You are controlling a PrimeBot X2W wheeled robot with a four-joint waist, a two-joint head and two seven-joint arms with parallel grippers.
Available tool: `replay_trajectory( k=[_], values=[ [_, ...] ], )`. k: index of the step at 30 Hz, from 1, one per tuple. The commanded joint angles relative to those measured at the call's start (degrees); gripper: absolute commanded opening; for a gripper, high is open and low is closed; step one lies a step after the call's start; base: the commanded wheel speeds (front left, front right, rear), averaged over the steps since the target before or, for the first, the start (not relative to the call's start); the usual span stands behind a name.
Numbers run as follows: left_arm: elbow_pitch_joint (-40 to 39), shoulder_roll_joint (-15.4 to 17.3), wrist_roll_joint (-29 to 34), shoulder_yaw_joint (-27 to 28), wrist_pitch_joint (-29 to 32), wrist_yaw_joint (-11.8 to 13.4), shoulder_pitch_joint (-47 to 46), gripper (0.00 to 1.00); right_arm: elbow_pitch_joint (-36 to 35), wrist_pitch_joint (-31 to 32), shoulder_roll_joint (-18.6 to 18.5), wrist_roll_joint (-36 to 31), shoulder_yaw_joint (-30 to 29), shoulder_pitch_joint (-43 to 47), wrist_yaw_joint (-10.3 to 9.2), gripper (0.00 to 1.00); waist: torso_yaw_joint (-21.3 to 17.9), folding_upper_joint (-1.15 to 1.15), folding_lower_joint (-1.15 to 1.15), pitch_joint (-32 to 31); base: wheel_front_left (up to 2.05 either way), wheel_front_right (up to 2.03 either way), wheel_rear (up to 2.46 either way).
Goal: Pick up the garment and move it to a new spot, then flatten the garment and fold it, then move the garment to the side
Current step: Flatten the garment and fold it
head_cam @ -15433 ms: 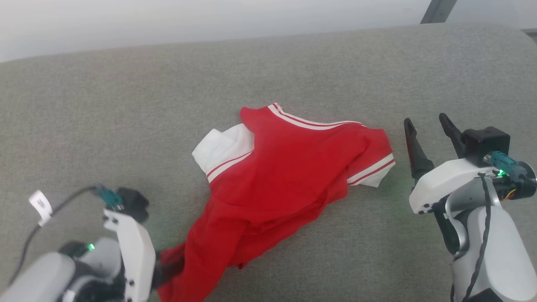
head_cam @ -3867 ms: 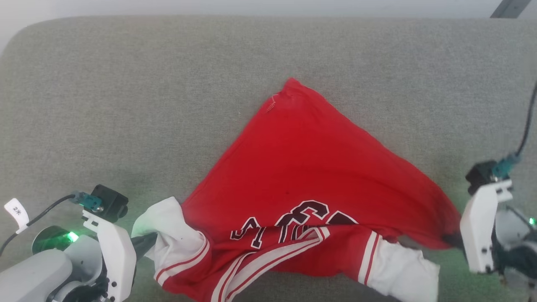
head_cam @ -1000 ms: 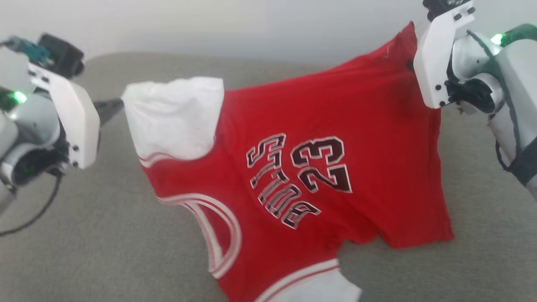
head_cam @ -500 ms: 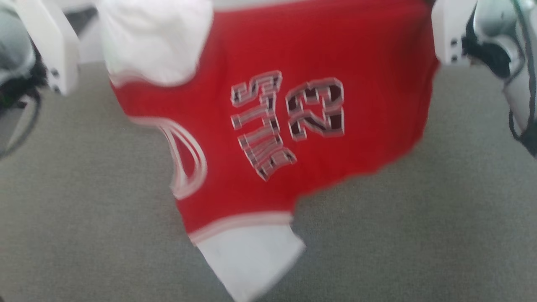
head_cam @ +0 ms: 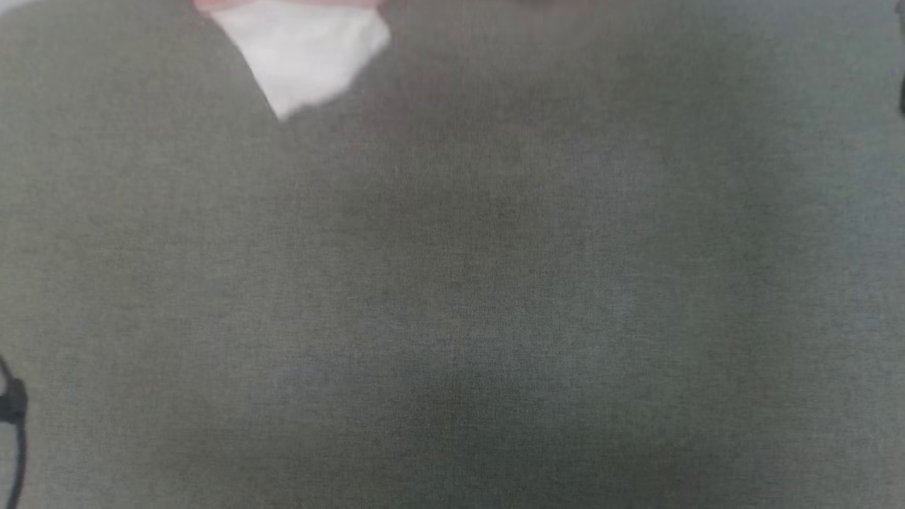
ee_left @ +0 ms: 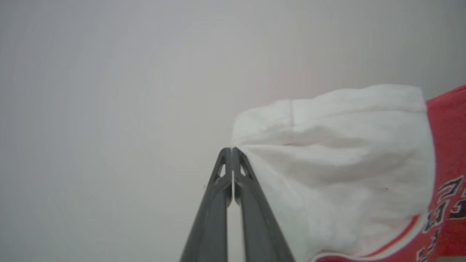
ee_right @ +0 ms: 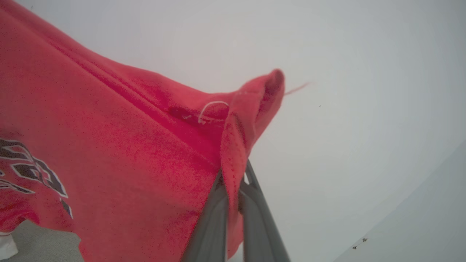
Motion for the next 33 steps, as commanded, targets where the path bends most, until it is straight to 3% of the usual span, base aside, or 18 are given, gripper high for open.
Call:
replay_trajectory(
  k=[1,5,11,18,23,28,33],
  values=[
    [1.41,-0.60,1.33,0.05,-1.88,0.05,-0.47,0.00,1.08,-0.86,1.18,-2.02,-1.38,0.29,-0.09,0.00,0.47,0.00,0.00,1.75,0.00,0.00,0.00],
    [4.01,-2.12,0.55,-1.66,-3.23,-2.12,2.34,0.00,4.09,0.34,3.71,-4.81,-1.43,2.94,-0.09,0.00,1.15,0.00,0.00,1.98,0.00,0.00,0.00],
    [1.98,-2.57,-4.56,-6.19,0.24,-3.62,11.05,0.00,7.50,2.57,4.55,-0.34,2.78,9.33,-0.09,0.00,2.76,0.00,0.00,0.40,0.00,0.00,0.00],
    [-11.29,2.92,-15.11,-13.36,7.80,-3.67,21.35,0.00,5.17,6.29,1.09,8.71,9.09,18.24,-0.08,0.00,4.58,0.00,0.00,-1.43,0.00,0.00,0.00],
    [-17.99,6.34,-20.18,-15.25,12.90,-3.68,26.51,0.00,0.41,9.38,-1.86,15.39,13.13,24.49,-0.06,0.00,5.13,0.00,0.00,-2.41,0.00,0.00,0.00],
    [-24.61,9.80,-24.93,-16.17,17.53,-3.65,32.82,0.00,-9.51,15.45,-7.28,24.76,18.10,33.52,-0.06,0.00,5.47,0.00,0.00,-3.68,0.00,0.00,0.00],
    [-31.80,13.37,-28.15,-16.72,22.69,-0.71,40.72,0.00,-23.01,22.54,-14.82,34.09,21.02,44.97,-0.06,0.00,5.43,0.00,0.00,-4.87,0.00,0.00,0.00]
  ],
)
